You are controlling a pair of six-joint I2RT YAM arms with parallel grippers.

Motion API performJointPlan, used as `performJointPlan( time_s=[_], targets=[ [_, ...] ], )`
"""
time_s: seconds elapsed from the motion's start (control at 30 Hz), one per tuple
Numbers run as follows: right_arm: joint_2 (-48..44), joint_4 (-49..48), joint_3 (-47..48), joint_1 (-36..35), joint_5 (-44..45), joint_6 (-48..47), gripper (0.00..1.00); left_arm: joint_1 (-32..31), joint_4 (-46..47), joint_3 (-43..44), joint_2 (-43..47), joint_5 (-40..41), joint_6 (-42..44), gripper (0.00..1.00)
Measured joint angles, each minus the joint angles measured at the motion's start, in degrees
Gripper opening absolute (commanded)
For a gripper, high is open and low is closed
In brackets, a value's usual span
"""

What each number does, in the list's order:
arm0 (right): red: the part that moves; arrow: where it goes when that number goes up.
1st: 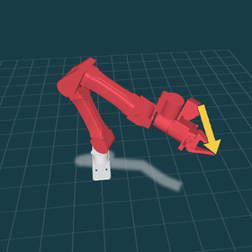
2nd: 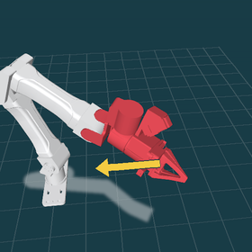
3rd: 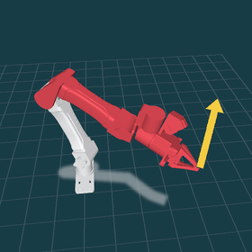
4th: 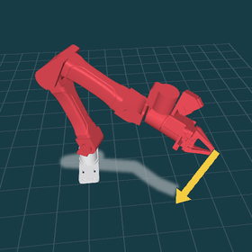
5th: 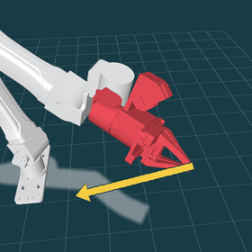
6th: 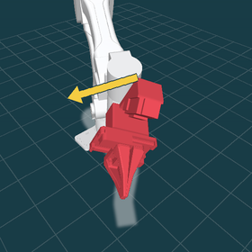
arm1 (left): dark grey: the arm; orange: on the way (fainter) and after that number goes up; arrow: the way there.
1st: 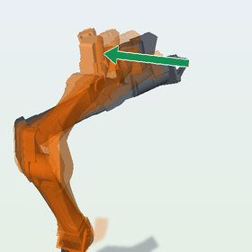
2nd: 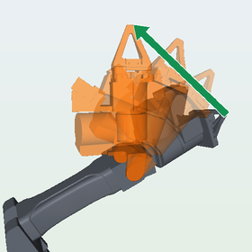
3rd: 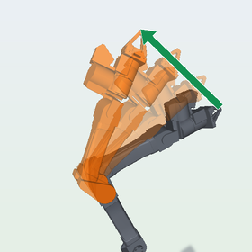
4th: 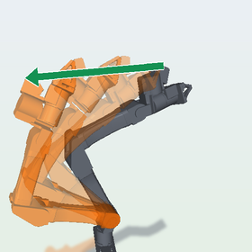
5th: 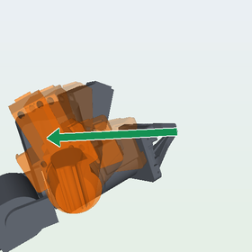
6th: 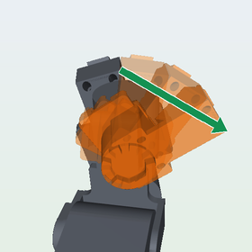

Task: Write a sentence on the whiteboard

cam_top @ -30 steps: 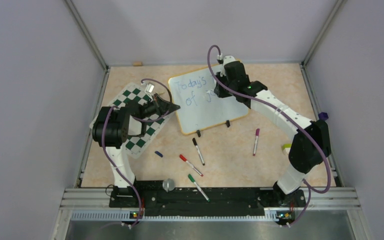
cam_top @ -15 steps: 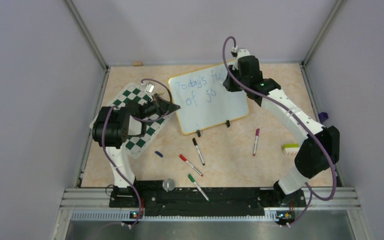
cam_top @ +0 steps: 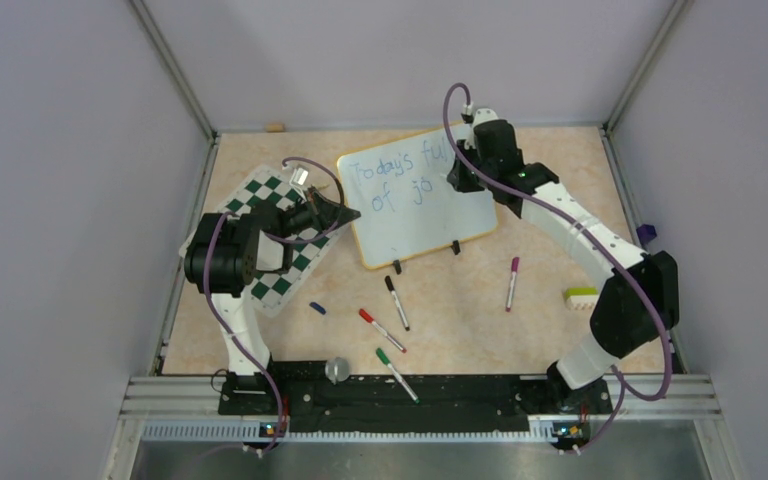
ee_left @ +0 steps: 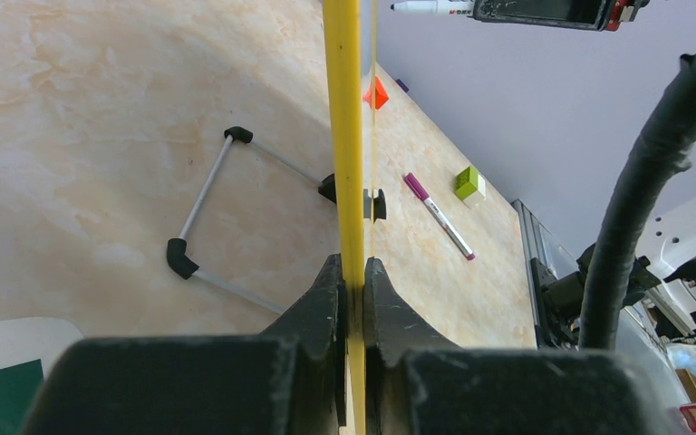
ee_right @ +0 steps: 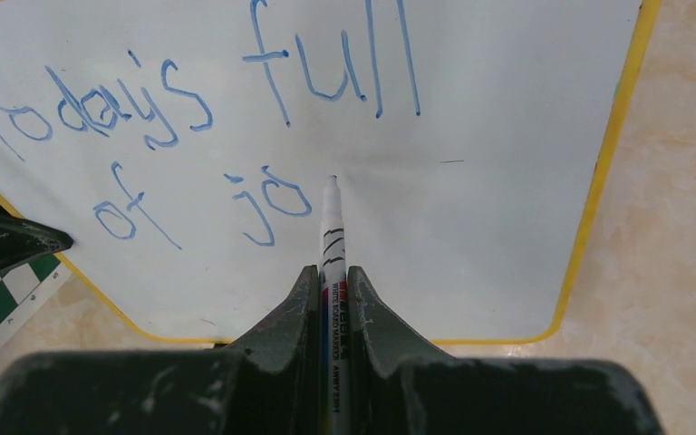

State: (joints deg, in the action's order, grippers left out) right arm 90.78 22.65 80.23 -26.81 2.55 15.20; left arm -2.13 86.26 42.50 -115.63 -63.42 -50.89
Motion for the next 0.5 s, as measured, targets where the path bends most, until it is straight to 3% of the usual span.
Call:
performJointPlan(
  time_s=[0.5],
  targets=[
    [0.28,-0.37,-0.09,0.00,-0.76,0.00,0.00,0.00,0.02,0.00,0.00,0.00,0.02,0.00]
  ],
)
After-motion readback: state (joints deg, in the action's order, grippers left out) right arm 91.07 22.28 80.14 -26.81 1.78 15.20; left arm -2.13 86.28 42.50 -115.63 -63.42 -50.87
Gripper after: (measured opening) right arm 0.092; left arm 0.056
